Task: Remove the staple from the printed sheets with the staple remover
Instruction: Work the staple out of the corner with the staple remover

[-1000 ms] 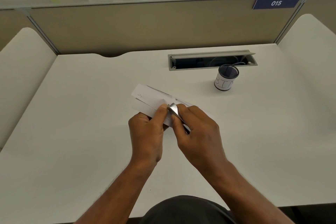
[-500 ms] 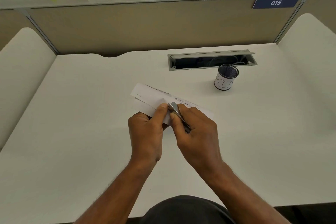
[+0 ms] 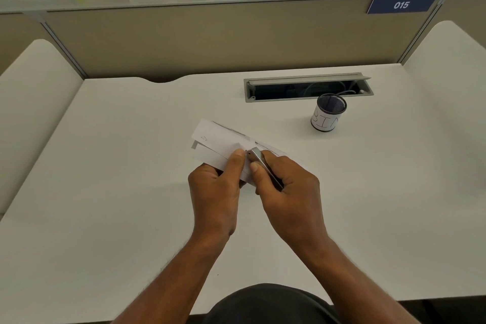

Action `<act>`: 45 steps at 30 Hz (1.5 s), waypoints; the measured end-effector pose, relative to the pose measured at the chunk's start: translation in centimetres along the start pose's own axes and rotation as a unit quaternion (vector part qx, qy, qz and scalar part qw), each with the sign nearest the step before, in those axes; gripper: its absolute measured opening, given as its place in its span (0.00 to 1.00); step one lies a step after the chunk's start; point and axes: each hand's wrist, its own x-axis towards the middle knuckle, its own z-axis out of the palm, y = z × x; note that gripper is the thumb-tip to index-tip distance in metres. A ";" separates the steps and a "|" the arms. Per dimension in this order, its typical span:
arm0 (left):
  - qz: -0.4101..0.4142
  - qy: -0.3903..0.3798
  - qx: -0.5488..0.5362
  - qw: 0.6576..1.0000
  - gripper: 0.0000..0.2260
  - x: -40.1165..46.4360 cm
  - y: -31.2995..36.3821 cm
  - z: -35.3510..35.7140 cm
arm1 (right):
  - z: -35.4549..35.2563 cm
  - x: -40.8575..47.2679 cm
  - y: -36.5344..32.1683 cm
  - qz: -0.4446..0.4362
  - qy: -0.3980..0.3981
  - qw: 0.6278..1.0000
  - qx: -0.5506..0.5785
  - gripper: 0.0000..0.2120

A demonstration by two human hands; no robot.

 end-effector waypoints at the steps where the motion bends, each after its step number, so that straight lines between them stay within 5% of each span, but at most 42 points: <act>1: 0.005 0.000 0.003 1.000 0.04 0.0 0.0 0.0 | 0.1 -0.1 0.0 -0.011 0.001 1.000 -0.016 0.09; 7: 0.008 0.010 0.020 1.000 0.06 -0.2 0.1 0.1 | 0.2 -0.3 0.3 -0.070 0.015 0.991 -0.110 0.03; 15: 0.014 0.001 0.026 1.000 0.16 -0.4 0.4 0.0 | 0.5 -0.3 0.1 -0.103 0.034 0.984 -0.144 0.09; 22: 0.017 0.013 -0.005 1.000 0.04 -0.1 0.3 0.1 | 0.7 0.0 -0.3 -0.062 0.033 0.993 -0.092 0.05; 30: 0.013 0.002 -0.027 1.000 0.04 -0.3 0.0 0.1 | 0.5 0.3 -0.3 0.014 0.015 1.000 0.019 0.08; 39: -0.007 0.013 -0.033 0.999 0.02 0.1 0.2 0.2 | -0.1 0.4 -0.1 0.011 -0.018 1.000 0.002 0.10; 45: 0.004 0.006 -0.030 1.000 0.09 -0.3 0.4 0.3 | -0.4 0.3 0.0 -0.053 -0.003 0.995 -0.087 0.04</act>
